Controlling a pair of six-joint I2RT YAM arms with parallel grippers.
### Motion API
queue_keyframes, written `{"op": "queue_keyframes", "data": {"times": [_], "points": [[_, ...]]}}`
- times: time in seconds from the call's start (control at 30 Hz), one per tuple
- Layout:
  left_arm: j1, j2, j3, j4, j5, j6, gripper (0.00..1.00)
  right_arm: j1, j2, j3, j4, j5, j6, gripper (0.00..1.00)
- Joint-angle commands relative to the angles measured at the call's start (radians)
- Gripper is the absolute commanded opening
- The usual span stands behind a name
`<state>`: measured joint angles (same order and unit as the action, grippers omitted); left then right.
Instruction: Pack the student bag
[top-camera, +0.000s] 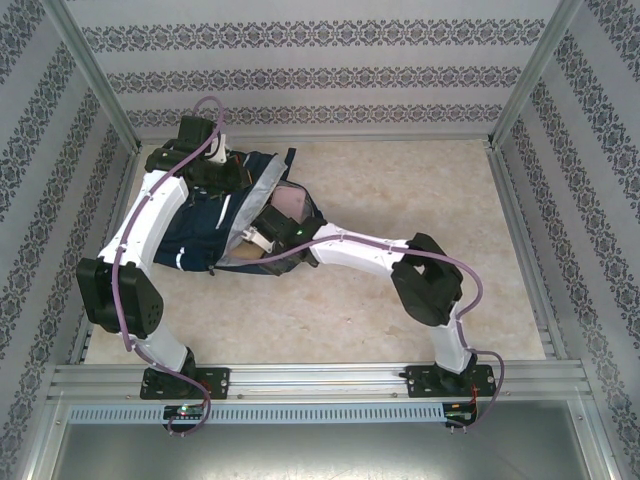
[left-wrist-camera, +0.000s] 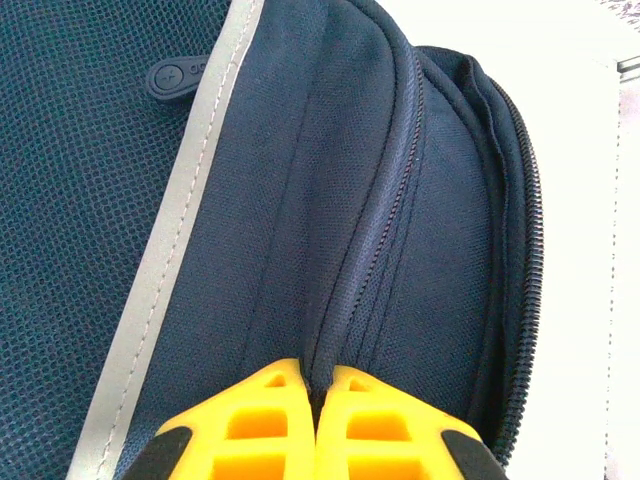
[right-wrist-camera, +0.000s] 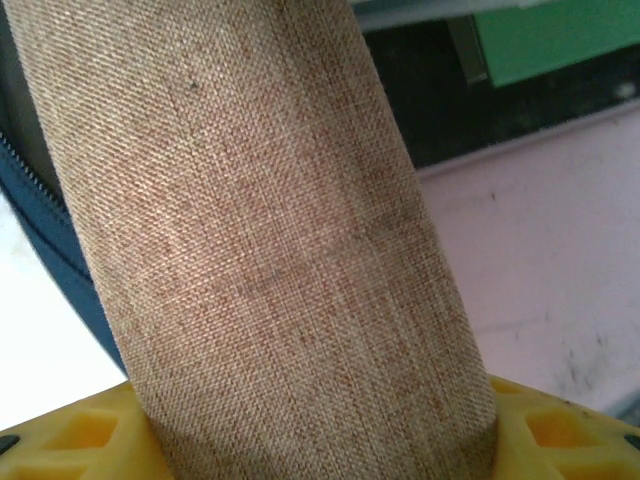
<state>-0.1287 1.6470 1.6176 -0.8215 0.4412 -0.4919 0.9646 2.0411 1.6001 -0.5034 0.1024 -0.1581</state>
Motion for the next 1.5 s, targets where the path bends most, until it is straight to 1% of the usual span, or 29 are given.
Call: {"op": "queue_keyframes", "data": {"times": [0.0, 0.2, 0.27, 0.33, 0.37, 0.43, 0.5, 0.63, 0.77, 0.83, 0.93, 1.0, 1.07, 1.17, 1.33, 1.47], "points": [[-0.009, -0.062, 0.001, 0.039, 0.072, -0.045, 0.0, 0.012, 0.058, 0.083, 0.008, -0.028, -0.014, 0.48], [-0.018, -0.067, -0.01, 0.044, 0.073, -0.053, 0.0, 0.013, 0.148, 0.196, -0.006, -0.034, -0.028, 0.51], [-0.021, -0.069, -0.013, 0.044, 0.073, -0.054, 0.0, 0.013, 0.168, 0.217, -0.01, -0.025, -0.024, 0.61], [-0.022, -0.069, -0.014, 0.043, 0.067, -0.053, 0.0, 0.01, 0.166, 0.219, -0.011, -0.017, -0.01, 0.63], [-0.022, -0.07, -0.013, 0.042, 0.063, -0.051, 0.0, 0.008, 0.155, 0.208, -0.009, -0.018, -0.003, 0.65], [-0.022, -0.071, -0.013, 0.038, 0.057, -0.047, 0.0, 0.006, 0.121, 0.17, 0.007, -0.014, 0.006, 0.72], [-0.022, -0.069, -0.012, 0.035, 0.048, -0.042, 0.0, 0.005, 0.081, 0.127, 0.02, -0.008, 0.012, 0.73], [-0.021, -0.064, -0.015, 0.035, 0.043, -0.036, 0.0, 0.002, -0.011, 0.024, 0.036, -0.014, 0.049, 0.82], [-0.021, -0.053, -0.016, 0.038, 0.042, -0.037, 0.0, -0.006, -0.096, -0.061, 0.06, -0.037, 0.104, 0.83], [-0.022, -0.052, -0.017, 0.041, 0.042, -0.04, 0.0, -0.011, -0.126, -0.088, 0.064, -0.048, 0.133, 0.83], [-0.022, -0.05, -0.02, 0.046, 0.043, -0.044, 0.0, -0.02, -0.172, -0.135, 0.087, -0.066, 0.187, 0.77], [-0.022, -0.051, -0.026, 0.053, 0.044, -0.053, 0.0, -0.031, -0.191, -0.164, 0.101, -0.072, 0.231, 0.68], [-0.022, -0.054, -0.03, 0.06, 0.048, -0.059, 0.0, -0.048, -0.199, -0.196, 0.117, -0.085, 0.286, 0.56], [-0.022, -0.054, -0.033, 0.064, 0.048, -0.063, 0.0, -0.061, -0.186, -0.219, 0.138, -0.133, 0.33, 0.49], [-0.023, -0.053, -0.034, 0.065, 0.052, -0.068, 0.0, -0.046, -0.147, -0.193, 0.172, -0.179, 0.363, 0.48], [-0.026, -0.059, -0.038, 0.064, 0.053, -0.07, 0.0, -0.032, -0.061, -0.114, 0.153, -0.195, 0.36, 0.47]]}}
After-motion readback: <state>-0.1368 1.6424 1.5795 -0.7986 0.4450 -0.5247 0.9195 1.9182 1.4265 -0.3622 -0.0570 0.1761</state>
